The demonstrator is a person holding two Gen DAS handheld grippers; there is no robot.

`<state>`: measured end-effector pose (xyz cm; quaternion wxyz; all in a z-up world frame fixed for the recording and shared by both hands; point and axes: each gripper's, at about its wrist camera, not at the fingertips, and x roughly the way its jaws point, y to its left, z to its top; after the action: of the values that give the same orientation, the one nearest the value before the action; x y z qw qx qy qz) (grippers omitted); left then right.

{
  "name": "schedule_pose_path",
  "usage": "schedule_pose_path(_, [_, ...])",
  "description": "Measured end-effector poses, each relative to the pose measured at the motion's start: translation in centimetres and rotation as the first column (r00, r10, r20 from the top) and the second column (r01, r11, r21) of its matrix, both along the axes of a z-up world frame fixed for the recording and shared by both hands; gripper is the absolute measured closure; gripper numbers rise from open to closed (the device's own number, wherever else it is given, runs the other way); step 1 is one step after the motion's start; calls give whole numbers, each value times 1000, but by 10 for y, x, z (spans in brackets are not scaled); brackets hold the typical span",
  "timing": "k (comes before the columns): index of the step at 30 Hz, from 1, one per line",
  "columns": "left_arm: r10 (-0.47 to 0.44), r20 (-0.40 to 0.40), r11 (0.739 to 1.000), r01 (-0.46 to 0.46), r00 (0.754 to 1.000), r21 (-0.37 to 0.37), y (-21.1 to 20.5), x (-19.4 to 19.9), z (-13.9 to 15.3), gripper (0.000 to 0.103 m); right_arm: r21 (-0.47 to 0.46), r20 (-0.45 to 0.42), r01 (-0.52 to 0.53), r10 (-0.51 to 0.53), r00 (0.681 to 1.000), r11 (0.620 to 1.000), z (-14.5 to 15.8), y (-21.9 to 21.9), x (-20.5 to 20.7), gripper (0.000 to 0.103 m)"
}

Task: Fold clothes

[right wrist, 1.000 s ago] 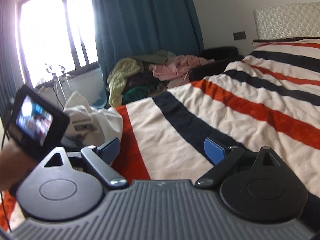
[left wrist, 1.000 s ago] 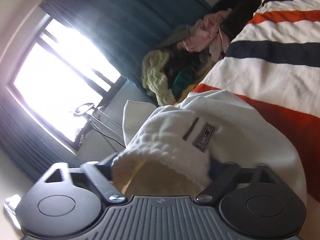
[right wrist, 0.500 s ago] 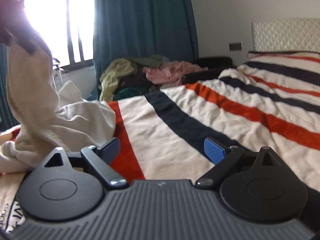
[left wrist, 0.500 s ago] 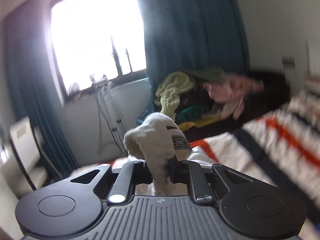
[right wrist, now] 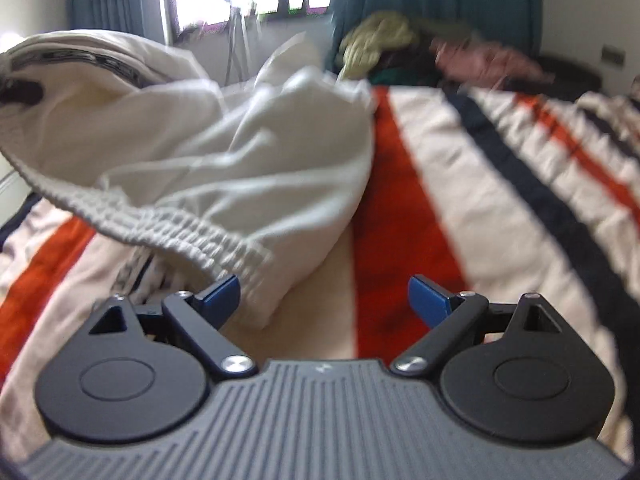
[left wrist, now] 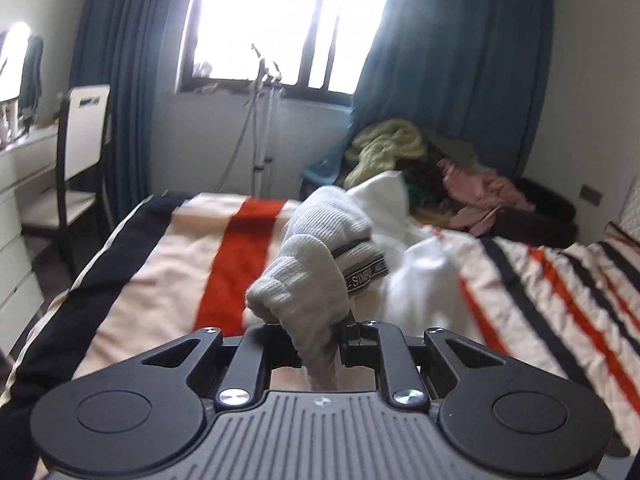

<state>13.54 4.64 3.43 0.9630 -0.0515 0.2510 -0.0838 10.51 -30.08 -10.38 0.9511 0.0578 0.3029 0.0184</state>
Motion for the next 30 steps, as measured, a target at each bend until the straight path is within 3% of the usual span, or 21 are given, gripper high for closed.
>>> schedule_pose_path(4, [33, -20, 999, -33, 999, -13, 33, -2, -33, 86, 69, -54, -58, 62, 997, 996, -13, 10, 11, 11])
schedule_pose_path(8, [90, -24, 995, -92, 996, -50, 49, -10, -69, 84, 123, -35, -40, 45, 998, 992, -19, 10, 14, 11])
schedule_pose_path(11, [97, -40, 994, -99, 994, -42, 50, -5, -74, 84, 181, -24, -5, 9, 1000, 983, -19, 2, 18, 11])
schedule_pose_path(15, [121, -40, 986, -125, 992, -114, 58, -1, -73, 83, 245, -32, 11, -3, 999, 969, -23, -4, 33, 12])
schedule_pose_path(17, [162, -60, 969, -170, 985, -181, 63, 7, -72, 83, 250, -46, 6, 5, 999, 968, -27, -3, 40, 28])
schedule_pose_path(19, [179, -72, 954, -191, 981, -233, 66, 11, -69, 83, 247, -62, -4, 20, 998, 969, -31, 1, 44, 29])
schedule_pose_path(20, [179, -71, 951, -191, 981, -242, 66, 12, -68, 83, 234, -55, -9, 22, 998, 972, -31, 3, 45, 34])
schedule_pose_path(22, [158, -49, 962, -165, 986, -217, 61, 12, -63, 82, 203, -33, -20, 27, 999, 979, -26, 5, 45, 52])
schedule_pose_path(24, [136, -51, 966, -144, 989, -216, 56, 13, -60, 80, 188, -18, -24, 28, 999, 982, -18, 5, 41, 83])
schedule_pose_path(30, [126, -150, 951, -163, 981, -264, 61, 9, -68, 75, 82, 176, -44, 29, 984, 996, 35, 10, -1, 84])
